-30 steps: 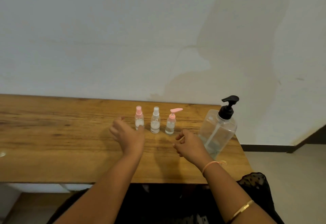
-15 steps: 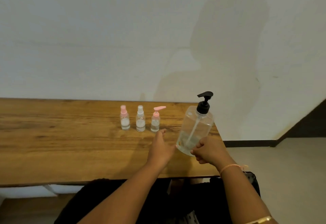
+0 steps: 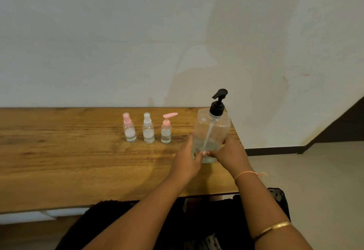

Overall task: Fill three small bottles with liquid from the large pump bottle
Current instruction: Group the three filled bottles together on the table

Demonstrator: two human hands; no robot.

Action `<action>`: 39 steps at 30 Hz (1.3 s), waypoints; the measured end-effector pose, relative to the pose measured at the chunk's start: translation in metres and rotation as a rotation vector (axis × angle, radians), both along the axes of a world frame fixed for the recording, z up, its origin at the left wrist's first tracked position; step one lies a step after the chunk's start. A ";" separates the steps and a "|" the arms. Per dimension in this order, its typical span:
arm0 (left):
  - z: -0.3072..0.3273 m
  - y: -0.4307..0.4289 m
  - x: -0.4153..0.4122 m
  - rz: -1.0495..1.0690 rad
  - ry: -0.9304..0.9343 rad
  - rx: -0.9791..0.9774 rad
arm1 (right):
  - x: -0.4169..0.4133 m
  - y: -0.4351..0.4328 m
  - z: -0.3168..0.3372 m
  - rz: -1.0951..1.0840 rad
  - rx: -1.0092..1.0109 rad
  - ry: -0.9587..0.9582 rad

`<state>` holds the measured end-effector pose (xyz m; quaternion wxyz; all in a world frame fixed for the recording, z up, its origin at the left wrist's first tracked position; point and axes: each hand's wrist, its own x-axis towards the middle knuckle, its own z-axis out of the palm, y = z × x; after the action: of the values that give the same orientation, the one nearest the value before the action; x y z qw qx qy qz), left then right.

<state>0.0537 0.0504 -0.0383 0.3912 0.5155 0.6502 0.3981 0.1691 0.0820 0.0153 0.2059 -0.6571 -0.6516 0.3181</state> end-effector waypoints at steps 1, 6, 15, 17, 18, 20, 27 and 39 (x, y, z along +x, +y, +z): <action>0.000 0.002 -0.001 0.007 0.004 0.005 | -0.001 0.001 -0.001 0.009 0.005 -0.002; -0.001 0.005 -0.005 0.001 0.023 0.002 | -0.004 0.008 -0.002 0.001 -0.035 -0.038; -0.005 -0.003 -0.030 0.102 0.130 -0.102 | -0.021 -0.005 -0.011 0.047 -0.321 -0.143; -0.006 -0.007 -0.041 0.156 0.158 -0.136 | -0.027 -0.008 -0.011 0.036 -0.374 -0.115; -0.005 -0.010 -0.046 0.181 0.163 -0.149 | -0.031 -0.009 -0.011 0.054 -0.399 -0.106; -0.005 -0.015 -0.058 0.248 0.161 -0.157 | -0.042 -0.013 -0.007 0.138 -0.465 -0.056; 0.004 -0.019 -0.099 0.621 0.120 -0.173 | -0.095 -0.019 -0.016 0.300 -0.234 0.024; -0.003 0.013 -0.158 0.622 -0.049 -0.162 | -0.141 0.018 -0.047 -0.003 -0.008 0.174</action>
<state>-0.1043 0.0633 -0.0417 0.3061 0.2496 0.7964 0.4580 0.0278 0.0996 -0.0321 0.2592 -0.6288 -0.6291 0.3763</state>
